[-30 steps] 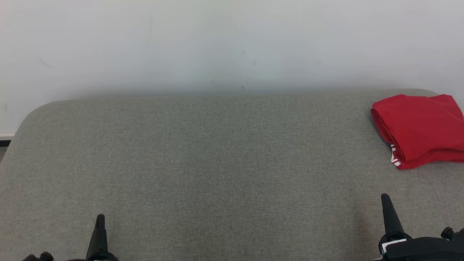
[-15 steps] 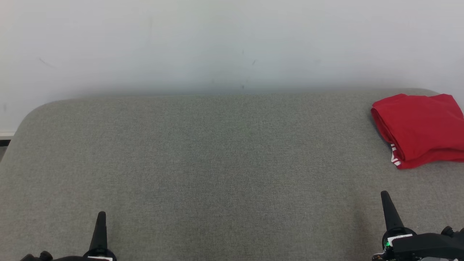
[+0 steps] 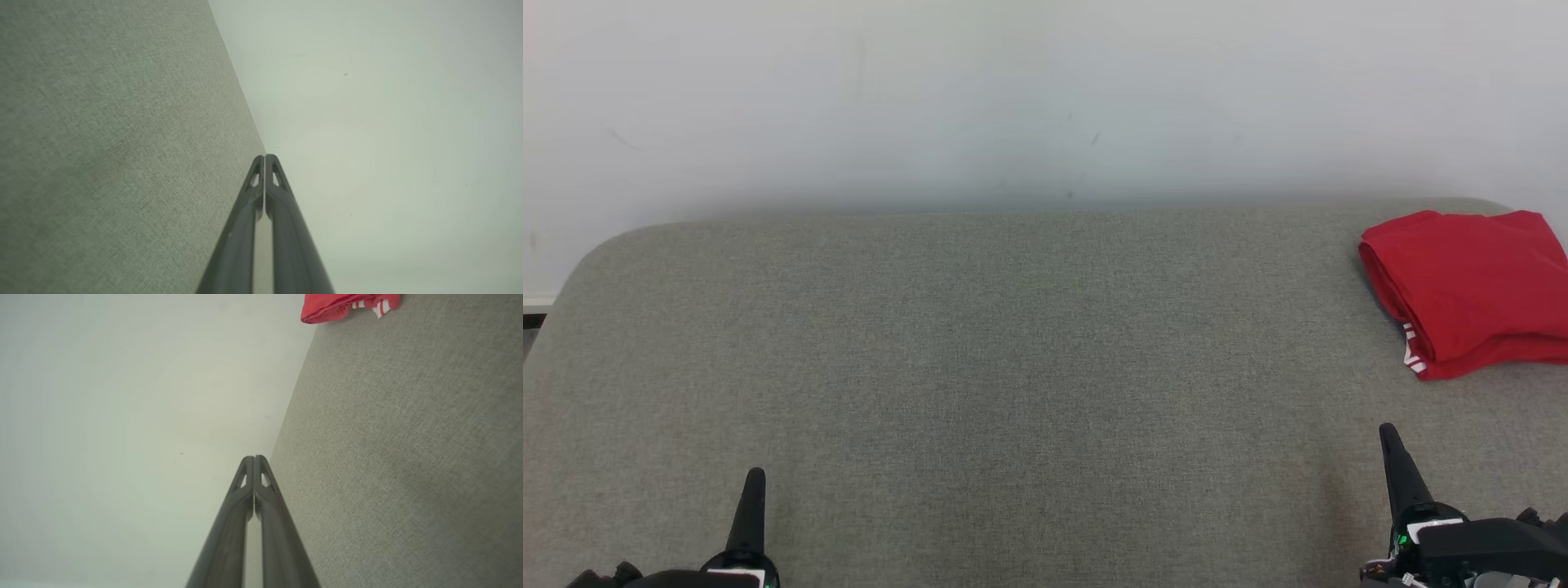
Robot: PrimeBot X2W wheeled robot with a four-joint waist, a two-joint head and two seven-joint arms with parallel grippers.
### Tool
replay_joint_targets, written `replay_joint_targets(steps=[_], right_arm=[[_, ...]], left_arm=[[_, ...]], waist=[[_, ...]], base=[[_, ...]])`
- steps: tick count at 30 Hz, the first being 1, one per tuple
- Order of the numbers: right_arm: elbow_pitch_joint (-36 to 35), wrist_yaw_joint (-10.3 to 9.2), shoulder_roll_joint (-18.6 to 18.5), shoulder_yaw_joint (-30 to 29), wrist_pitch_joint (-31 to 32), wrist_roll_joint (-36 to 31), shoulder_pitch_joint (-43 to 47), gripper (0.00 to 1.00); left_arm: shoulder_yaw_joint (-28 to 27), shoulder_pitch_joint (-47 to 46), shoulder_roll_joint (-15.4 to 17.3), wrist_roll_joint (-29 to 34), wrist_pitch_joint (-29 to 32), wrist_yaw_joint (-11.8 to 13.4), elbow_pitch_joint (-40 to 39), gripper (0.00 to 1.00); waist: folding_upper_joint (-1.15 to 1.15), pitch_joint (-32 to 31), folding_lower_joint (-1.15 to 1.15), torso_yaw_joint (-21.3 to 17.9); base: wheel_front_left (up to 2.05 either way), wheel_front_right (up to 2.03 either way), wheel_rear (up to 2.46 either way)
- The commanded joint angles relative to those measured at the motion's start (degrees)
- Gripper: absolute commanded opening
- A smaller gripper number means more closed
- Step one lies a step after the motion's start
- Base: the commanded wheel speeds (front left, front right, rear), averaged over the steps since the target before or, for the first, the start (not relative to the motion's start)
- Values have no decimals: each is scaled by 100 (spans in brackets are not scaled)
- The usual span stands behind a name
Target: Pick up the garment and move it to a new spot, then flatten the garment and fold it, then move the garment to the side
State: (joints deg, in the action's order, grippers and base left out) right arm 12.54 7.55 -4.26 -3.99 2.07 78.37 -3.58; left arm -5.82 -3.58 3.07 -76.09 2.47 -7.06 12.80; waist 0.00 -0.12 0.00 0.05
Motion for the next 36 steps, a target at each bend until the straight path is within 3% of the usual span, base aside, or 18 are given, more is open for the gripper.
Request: replay_joint_targets(steps=[1, 36], right_arm=[[-16, -8, 7, -26, 18, 82, -74, 0], [151, -12, 88, -188, 401, 1486, -281, 0]], left_arm=[[-21, -101, -4, -130, 36, -13, -8, 0], [-85, -300, -25, -1655, 434, -52, 139, 0]], waist=[[0, 0, 0, 0], [0, 30, 0, -5]], base=[[0, 0, 0], [0, 0, 0]])
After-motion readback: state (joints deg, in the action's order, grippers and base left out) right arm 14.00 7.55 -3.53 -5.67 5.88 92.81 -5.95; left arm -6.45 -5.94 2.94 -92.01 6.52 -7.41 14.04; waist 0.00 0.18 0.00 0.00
